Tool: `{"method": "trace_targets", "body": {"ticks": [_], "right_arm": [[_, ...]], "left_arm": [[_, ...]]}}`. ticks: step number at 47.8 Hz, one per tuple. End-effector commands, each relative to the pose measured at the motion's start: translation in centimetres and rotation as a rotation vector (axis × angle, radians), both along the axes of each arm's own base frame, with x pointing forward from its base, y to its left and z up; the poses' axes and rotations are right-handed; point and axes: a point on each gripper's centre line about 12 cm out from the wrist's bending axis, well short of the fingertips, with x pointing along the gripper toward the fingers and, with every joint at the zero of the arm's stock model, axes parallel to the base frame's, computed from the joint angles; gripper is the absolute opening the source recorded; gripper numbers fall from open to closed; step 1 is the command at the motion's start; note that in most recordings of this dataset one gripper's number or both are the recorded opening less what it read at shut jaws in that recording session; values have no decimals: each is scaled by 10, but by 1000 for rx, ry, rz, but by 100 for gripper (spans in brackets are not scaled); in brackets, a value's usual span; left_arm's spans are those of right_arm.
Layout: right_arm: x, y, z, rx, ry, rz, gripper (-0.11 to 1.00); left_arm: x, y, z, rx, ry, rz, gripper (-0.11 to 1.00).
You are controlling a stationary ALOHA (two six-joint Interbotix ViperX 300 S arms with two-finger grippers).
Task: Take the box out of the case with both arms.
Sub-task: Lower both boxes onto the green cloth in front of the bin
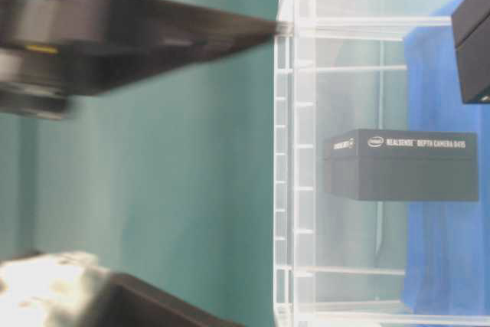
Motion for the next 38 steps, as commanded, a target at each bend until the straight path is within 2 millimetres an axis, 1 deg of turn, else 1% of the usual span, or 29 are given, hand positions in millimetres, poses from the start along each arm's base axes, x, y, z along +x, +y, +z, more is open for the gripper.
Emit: {"method": "trace_targets", "body": {"ticks": [1, 7, 16, 22, 30, 38], "right_arm": [[-8, -5, 38, 0, -54, 3, 93], [-12, -10, 60, -15, -50, 16, 93], [-16, -13, 86, -15, -52, 39, 93], [-18, -15, 100, -16, -67, 47, 93], [-19, -15, 103, -16, -68, 46, 93], [-18, -15, 102, -20, -66, 45, 93]], "left_arm": [[1, 10, 42, 3, -53, 4, 91], [1, 16, 65, 11, -61, -7, 91], [1, 21, 95, 8, -91, -16, 91], [-1, 22, 106, 9, -94, -17, 91], [-5, 24, 115, 13, -82, -14, 91], [-6, 25, 114, 19, -71, -10, 91]]}}
